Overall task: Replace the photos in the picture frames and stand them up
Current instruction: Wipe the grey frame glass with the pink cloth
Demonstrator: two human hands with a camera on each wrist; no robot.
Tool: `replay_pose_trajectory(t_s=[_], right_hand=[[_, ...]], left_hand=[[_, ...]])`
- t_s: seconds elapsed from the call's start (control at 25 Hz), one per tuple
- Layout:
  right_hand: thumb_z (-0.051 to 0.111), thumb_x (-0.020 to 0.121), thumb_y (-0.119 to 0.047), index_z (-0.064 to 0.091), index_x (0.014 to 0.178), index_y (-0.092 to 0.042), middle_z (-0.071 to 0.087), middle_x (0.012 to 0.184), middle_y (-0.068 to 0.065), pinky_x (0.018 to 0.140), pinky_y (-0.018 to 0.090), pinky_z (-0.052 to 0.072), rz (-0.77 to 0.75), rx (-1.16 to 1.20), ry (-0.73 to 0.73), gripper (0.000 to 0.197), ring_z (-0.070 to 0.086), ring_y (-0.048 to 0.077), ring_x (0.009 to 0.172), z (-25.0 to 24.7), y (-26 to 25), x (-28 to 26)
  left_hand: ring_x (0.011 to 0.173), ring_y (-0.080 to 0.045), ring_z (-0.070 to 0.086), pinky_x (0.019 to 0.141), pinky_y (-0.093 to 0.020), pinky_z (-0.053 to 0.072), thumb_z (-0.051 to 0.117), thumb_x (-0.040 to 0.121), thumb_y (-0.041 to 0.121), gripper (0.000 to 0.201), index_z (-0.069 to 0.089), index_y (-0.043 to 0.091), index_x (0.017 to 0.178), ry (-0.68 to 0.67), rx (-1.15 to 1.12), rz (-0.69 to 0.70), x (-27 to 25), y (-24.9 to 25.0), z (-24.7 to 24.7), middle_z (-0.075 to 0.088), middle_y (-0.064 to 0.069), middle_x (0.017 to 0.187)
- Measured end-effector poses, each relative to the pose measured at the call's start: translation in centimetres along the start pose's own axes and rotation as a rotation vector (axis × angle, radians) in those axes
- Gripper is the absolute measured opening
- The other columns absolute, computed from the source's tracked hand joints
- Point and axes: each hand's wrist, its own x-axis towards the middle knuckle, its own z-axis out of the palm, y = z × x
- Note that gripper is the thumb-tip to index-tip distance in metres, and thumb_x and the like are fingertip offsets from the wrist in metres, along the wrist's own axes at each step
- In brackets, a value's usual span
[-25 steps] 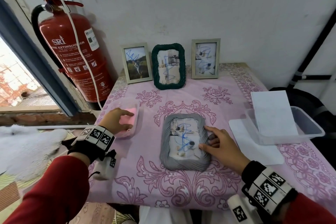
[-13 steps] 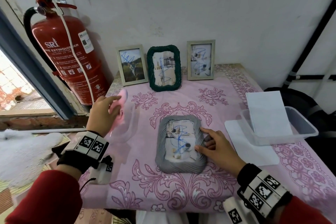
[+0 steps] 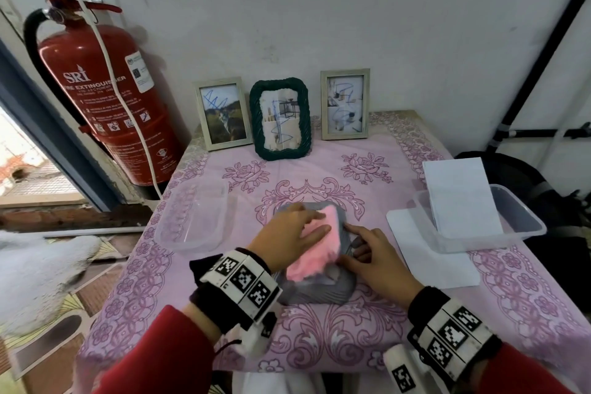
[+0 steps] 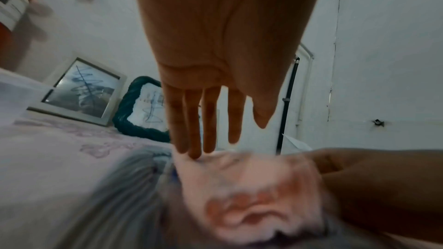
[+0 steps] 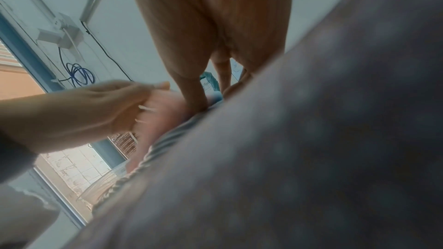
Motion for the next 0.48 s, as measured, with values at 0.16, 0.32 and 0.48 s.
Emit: replay_pose_trajectory(t_s=[0.16,0.32,0.48], right_hand=[[0.063,0.085,-0.005,0.043,0.137,-0.017,0.042,0.103,0.007,0.072,0.004,0.042,0.007,-0.023,-0.020,0.057,0.052,0.009,0.080,-0.1,-0.3,-0.1],[0.055,0.089,-0.003,0.043,0.138,-0.017,0.042,0.107,0.007,0.075,0.003,0.041,0.047,0.019,-0.068,0.052,0.052,0.013,0.091,-0.4,-0.6,-0.2],[0.046,0.092,0.000,0.045,0.137,-0.018,0.042,0.107,0.005,0.079,0.008,0.040,0.110,0.097,-0.099,0.049,0.050,0.011,0.094,-0.9,-0.7,-0.1]], left_hand=[[0.114,-0.021,0.046,0.103,-0.034,0.034,0.043,0.097,0.028,0.036,0.054,0.018,0.131,-0.122,0.080,-0.013,-0.3,-0.9,1.4,0.050,-0.007,0.119],[0.119,-0.018,0.045,0.101,-0.021,0.033,0.050,0.095,0.027,0.040,0.051,0.017,0.134,-0.139,-0.006,0.036,-0.8,-1.7,1.1,0.049,-0.004,0.128],[0.131,-0.012,0.039,0.106,-0.014,0.024,0.059,0.090,0.033,0.051,0.047,0.017,0.136,-0.133,-0.069,0.070,-1.5,-2.6,0.6,0.042,-0.002,0.143]])
